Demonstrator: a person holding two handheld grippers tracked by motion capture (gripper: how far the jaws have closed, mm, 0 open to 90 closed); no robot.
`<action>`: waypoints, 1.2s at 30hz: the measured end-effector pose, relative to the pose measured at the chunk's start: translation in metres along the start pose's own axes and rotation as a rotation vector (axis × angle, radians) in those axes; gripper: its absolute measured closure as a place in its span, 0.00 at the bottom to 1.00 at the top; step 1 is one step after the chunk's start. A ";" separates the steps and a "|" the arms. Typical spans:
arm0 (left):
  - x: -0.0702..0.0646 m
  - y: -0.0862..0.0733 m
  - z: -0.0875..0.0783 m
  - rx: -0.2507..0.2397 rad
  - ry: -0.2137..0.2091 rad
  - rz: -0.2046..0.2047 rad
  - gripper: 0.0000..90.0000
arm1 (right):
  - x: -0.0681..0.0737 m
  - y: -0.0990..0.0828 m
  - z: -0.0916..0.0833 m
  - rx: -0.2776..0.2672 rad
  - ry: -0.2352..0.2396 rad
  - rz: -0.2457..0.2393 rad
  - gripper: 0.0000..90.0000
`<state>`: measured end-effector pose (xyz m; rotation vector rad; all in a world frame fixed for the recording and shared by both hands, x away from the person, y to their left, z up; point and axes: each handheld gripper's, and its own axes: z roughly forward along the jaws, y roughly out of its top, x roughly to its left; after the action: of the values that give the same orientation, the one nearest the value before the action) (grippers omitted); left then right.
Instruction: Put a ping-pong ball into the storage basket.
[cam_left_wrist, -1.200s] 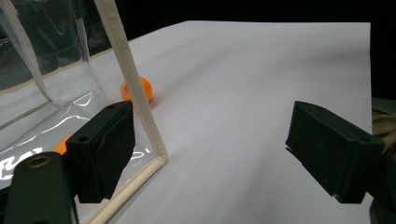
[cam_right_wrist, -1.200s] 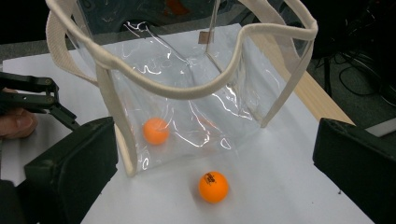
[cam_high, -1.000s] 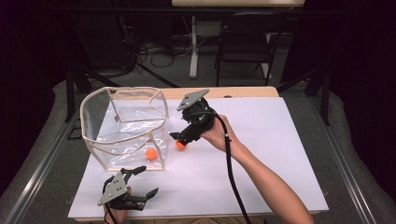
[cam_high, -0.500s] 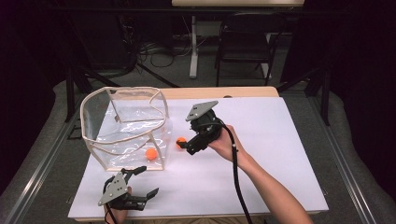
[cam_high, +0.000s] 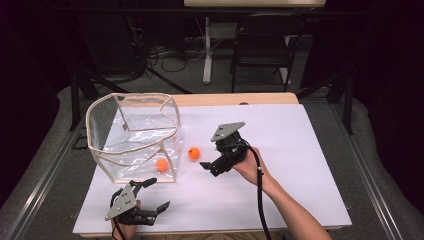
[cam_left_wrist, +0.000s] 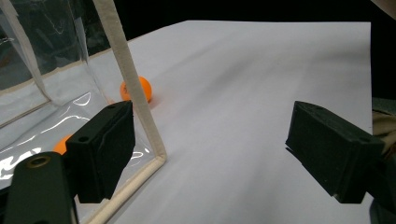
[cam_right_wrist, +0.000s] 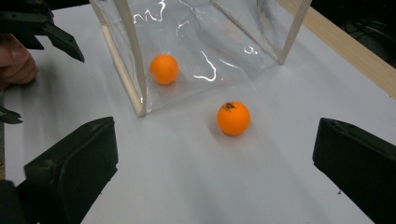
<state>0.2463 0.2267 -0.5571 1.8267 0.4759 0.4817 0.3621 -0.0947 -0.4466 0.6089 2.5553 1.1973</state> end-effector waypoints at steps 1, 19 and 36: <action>0.000 0.000 0.000 -0.002 -0.002 0.000 0.17 | 0.000 -0.003 0.000 0.000 -0.003 0.001 0.00; -0.001 -0.001 -0.001 -0.009 0.007 -0.007 0.17 | -0.001 -0.028 0.005 0.010 -0.007 0.025 0.00; -0.005 -0.001 -0.007 0.003 0.011 0.012 0.17 | -0.004 -0.027 0.015 0.032 -0.035 -0.008 0.00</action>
<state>0.2383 0.2298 -0.5568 1.8320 0.4736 0.5001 0.3650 -0.1020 -0.4769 0.6198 2.5498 1.1356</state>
